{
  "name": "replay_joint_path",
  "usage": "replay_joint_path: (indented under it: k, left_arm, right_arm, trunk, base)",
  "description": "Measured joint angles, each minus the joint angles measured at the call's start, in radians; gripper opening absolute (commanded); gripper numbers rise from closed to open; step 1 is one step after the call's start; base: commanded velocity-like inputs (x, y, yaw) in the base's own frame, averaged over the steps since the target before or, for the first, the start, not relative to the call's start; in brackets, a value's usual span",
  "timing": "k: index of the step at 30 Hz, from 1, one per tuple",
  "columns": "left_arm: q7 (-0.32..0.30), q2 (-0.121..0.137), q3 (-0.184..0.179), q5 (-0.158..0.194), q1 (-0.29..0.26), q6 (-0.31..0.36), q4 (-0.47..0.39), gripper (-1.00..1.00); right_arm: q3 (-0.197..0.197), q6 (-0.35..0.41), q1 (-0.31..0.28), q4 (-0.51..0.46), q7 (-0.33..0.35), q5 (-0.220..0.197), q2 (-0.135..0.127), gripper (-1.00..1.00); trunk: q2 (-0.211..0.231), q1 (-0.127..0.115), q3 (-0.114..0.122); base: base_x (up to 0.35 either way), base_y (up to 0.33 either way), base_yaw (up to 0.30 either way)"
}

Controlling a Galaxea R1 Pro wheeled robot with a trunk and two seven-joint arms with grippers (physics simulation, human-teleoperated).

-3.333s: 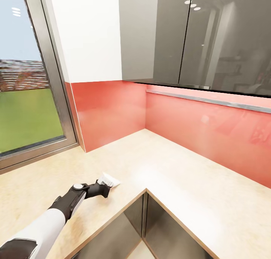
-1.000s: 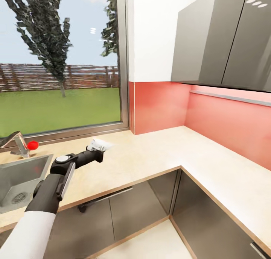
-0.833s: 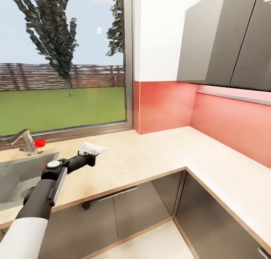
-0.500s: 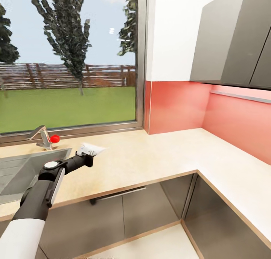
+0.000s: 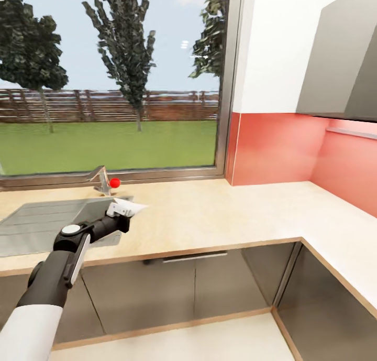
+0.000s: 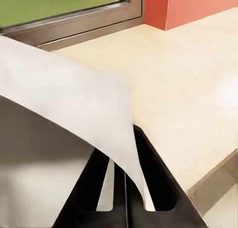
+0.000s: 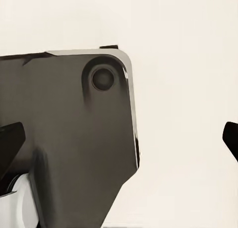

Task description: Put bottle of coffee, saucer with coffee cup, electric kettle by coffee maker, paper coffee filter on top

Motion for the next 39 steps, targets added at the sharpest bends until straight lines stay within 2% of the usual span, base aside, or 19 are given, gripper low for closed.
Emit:
replay_joint_path:
  k: [6, 13, 18, 23, 33, 39]
  left_arm:
    - [0.002, 0.001, 0.0, -0.001, 0.0, 0.0, -0.001, -1.0]
    - [0.002, 0.001, 0.002, 0.0, 0.0, -0.002, -0.002, -1.0]
    - [0.001, 0.003, 0.002, -0.001, 0.0, 0.005, -0.057, -1.0]
    - [0.0, 0.016, 0.002, 0.003, 0.0, 0.012, -0.074, -1.0]
    - [0.001, 0.017, 0.01, 0.0, 0.001, 0.01, -0.08, -1.0]
    - [0.0, 0.017, 0.04, 0.001, 0.0, 0.008, -0.08, -1.0]
  right_arm:
    - [0.0, 0.0, 0.0, 0.0, 0.0, 0.0, 0.0, 1.0]
    - [-0.001, 0.0, 0.0, 0.0, 0.0, 0.0, 0.001, 1.0]
    - [-0.001, 0.0, 0.0, 0.0, 0.0, 0.0, 0.001, 1.0]
    - [-0.002, -0.002, 0.0, 0.0, 0.0, 0.0, 0.002, 1.0]
    - [-0.001, -0.002, 0.0, -0.001, 0.001, 0.0, 0.0, 1.0]
    - [-0.003, -0.002, 0.0, -0.003, 0.004, -0.002, 0.001, 1.0]
  trunk:
    - [0.0, 0.0, 0.0]
    - [0.0, -0.001, -0.002]
    - [0.0, -0.001, -0.004]
    - [0.0, -0.001, -0.006]
    - [0.0, -0.001, -0.007]
    - [0.0, 0.0, -0.007]
  base:
    - [-0.224, 0.226, 0.278]
    - [-0.017, 0.082, 0.278]
    - [0.0, 0.003, 0.278]
    - [0.0, 0.086, 0.271]
    - [0.0, 0.299, 0.019]
    - [-0.069, 0.304, 0.0]
